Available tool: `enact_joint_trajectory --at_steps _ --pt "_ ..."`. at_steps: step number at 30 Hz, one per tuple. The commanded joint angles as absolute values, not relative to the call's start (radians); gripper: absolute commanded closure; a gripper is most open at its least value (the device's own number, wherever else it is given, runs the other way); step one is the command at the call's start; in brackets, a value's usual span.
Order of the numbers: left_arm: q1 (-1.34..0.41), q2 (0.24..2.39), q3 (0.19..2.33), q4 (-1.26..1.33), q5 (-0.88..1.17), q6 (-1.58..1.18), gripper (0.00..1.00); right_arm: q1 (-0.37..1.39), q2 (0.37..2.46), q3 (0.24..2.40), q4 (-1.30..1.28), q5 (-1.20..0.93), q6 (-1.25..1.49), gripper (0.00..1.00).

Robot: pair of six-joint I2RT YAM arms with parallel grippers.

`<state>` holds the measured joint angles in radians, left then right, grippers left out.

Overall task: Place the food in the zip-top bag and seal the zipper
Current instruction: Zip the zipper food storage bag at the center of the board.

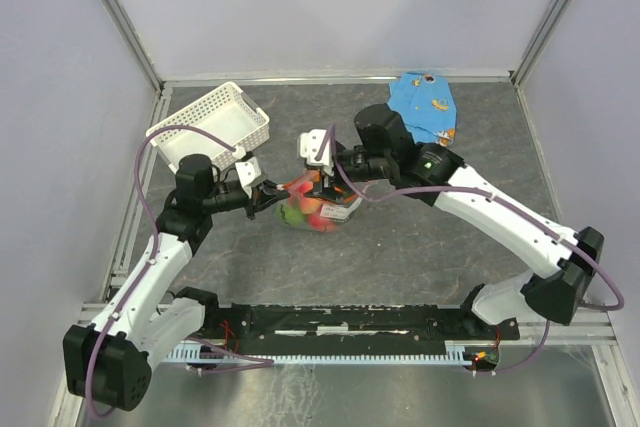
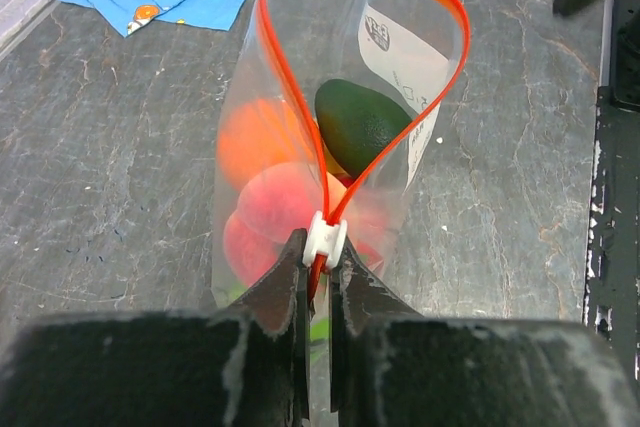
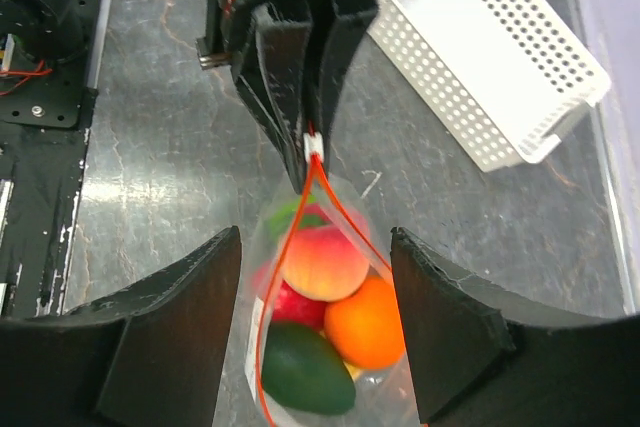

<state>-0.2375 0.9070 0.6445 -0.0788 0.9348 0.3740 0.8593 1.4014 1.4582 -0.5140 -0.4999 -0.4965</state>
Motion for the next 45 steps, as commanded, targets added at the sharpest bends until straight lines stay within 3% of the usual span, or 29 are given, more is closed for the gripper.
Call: enact_joint_trajectory --at_steps 1,14,26,34,45 --pt "-0.244 0.898 0.706 -0.114 0.926 0.429 0.97 0.895 1.464 1.529 -0.449 -0.549 -0.514 0.31" --pt "-0.251 0.878 0.706 -0.130 0.945 0.429 0.97 0.919 1.569 1.492 -0.419 -0.412 -0.611 0.41" --pt "-0.255 0.879 0.713 -0.129 0.978 0.431 0.97 0.919 1.610 1.526 -0.396 -0.547 -0.574 0.49" --pt "-0.255 0.879 0.712 -0.136 0.980 0.437 0.97 0.919 1.627 1.553 -0.403 -0.577 -0.575 0.61" --pt "-0.256 0.874 0.715 -0.146 0.969 0.445 0.97 0.919 1.630 1.560 -0.416 -0.597 -0.581 0.65"
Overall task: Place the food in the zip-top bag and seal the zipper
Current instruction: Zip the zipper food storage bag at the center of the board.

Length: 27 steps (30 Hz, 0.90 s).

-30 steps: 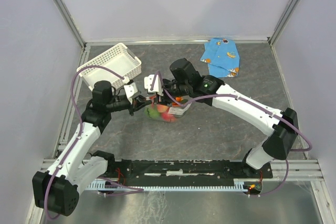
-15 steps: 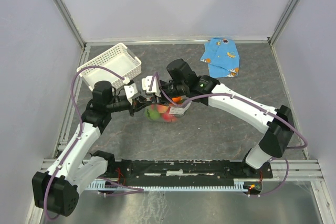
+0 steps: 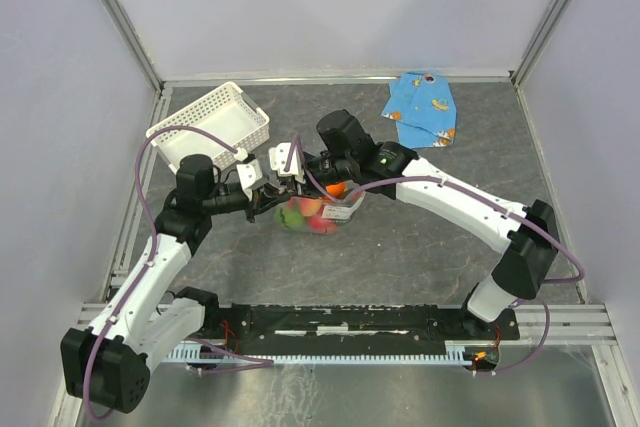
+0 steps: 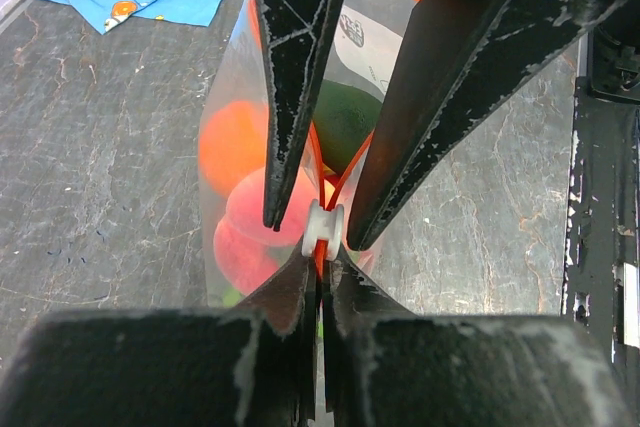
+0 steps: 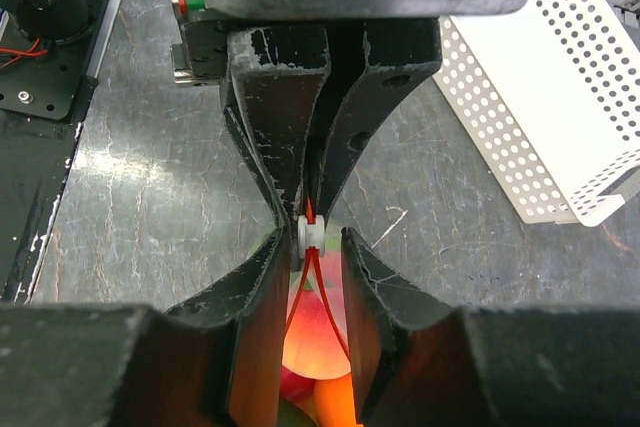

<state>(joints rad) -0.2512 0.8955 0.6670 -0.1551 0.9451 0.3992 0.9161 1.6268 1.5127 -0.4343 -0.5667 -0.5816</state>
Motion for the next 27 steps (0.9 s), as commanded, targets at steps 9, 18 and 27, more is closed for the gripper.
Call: enact_joint_trajectory --at_steps 9,18,27 --pt "-0.255 0.868 0.715 -0.148 0.966 0.441 0.97 0.919 1.636 1.565 -0.443 -0.573 -0.590 0.86" --pt "-0.255 0.856 0.705 -0.139 0.853 0.388 0.97 0.885 1.566 1.515 -0.531 -0.481 -0.634 0.98" --pt "-0.255 0.854 0.676 -0.092 0.711 0.288 0.97 0.838 1.491 1.445 -0.553 -0.406 -0.633 0.98"
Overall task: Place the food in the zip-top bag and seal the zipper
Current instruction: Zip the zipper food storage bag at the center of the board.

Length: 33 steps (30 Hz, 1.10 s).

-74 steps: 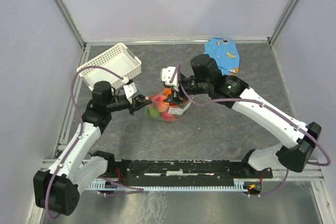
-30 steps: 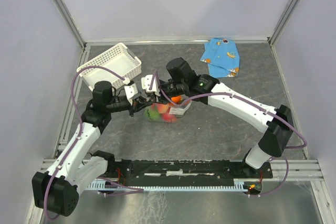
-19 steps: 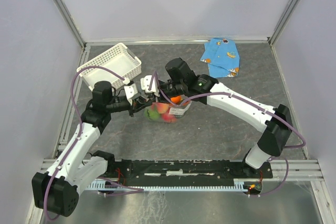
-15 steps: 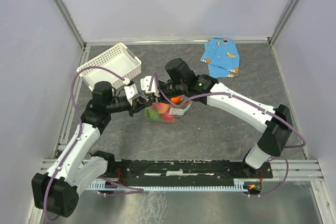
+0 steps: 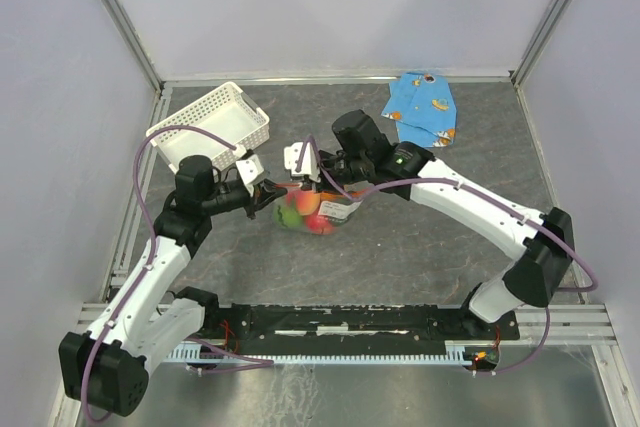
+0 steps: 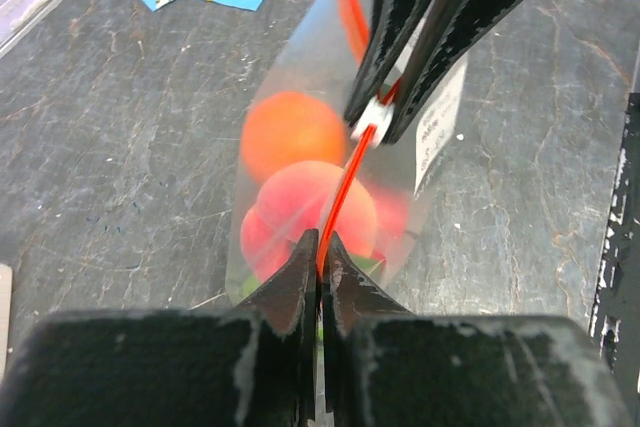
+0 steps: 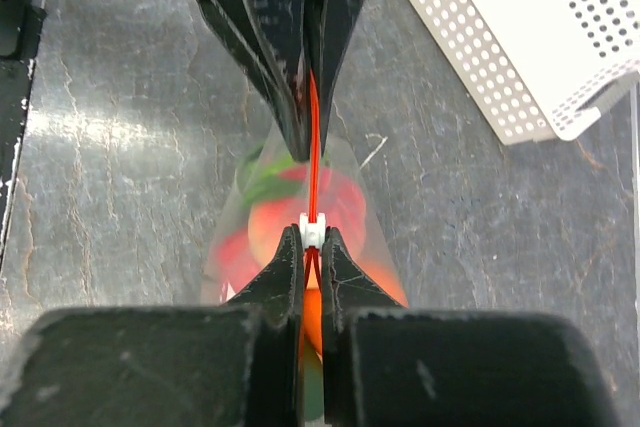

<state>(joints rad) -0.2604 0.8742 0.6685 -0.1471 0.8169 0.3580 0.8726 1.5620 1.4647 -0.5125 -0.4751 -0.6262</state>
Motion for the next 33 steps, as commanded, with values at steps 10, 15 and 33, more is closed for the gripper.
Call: enact_joint_trajectory --at_steps 10,15,33 --pt "-0.255 0.844 0.641 -0.052 0.539 0.218 0.97 0.783 1.406 1.380 -0.581 -0.315 -0.608 0.98" --pt "-0.255 0.854 0.630 -0.033 0.443 0.187 0.97 0.770 1.359 1.340 -0.602 -0.248 -0.599 0.98" --pt "-0.255 0.907 0.686 0.019 0.337 0.178 0.97 0.654 1.145 1.164 -0.617 -0.012 -0.554 0.98"
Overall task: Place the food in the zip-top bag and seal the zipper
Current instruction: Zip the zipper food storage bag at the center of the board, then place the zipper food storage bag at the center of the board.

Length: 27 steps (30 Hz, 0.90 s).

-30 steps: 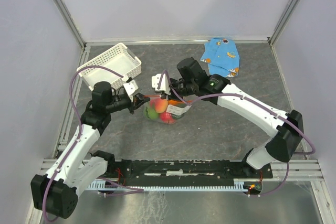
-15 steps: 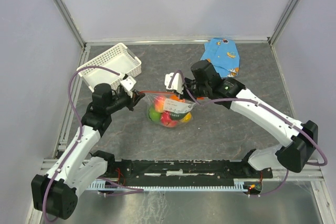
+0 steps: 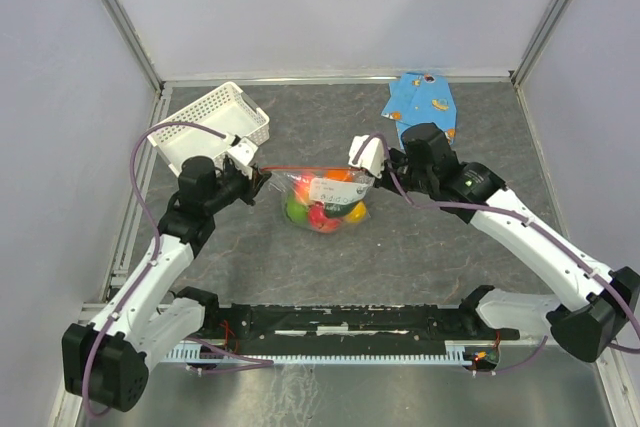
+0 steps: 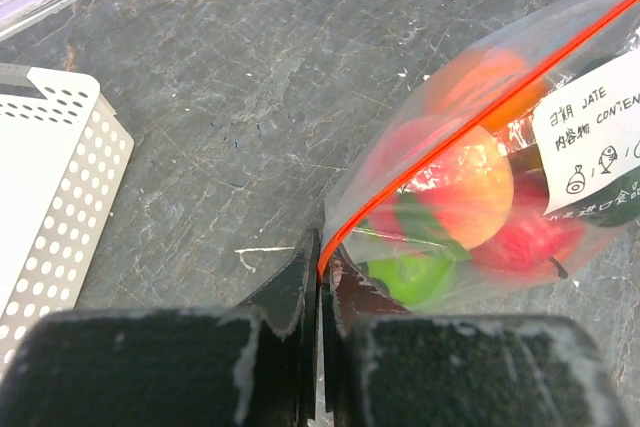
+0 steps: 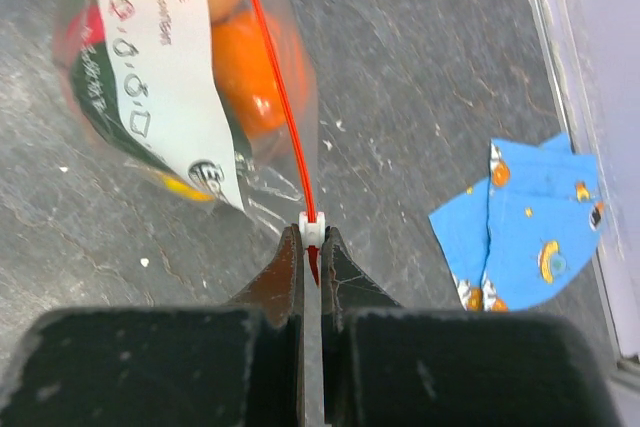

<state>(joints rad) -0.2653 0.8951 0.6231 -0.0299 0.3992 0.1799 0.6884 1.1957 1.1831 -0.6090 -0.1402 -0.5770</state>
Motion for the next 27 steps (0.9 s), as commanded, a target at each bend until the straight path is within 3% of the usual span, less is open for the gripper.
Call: enact_joint_trajectory --at_steps 1,10,19,25,27 --pt "-0.255 0.912 0.695 0.022 0.344 0.179 0.97 0.648 1.140 1.160 -0.614 0.003 -0.548 0.98" --pt "-0.256 0.936 0.725 0.037 0.462 0.149 0.97 0.640 1.117 1.137 -0.597 -0.095 -0.458 0.98" --pt "-0.255 0.783 0.611 -0.017 0.484 0.050 0.96 0.640 1.040 1.031 -0.583 -0.191 -0.380 0.97" --pt "-0.255 0.620 0.543 -0.043 0.457 -0.045 0.75 0.640 0.951 0.957 -0.546 -0.256 -0.336 0.79" --pt "-0.256 0.557 0.540 -0.062 0.435 -0.074 0.67 0.640 0.934 0.950 -0.548 -0.243 -0.303 0.67"
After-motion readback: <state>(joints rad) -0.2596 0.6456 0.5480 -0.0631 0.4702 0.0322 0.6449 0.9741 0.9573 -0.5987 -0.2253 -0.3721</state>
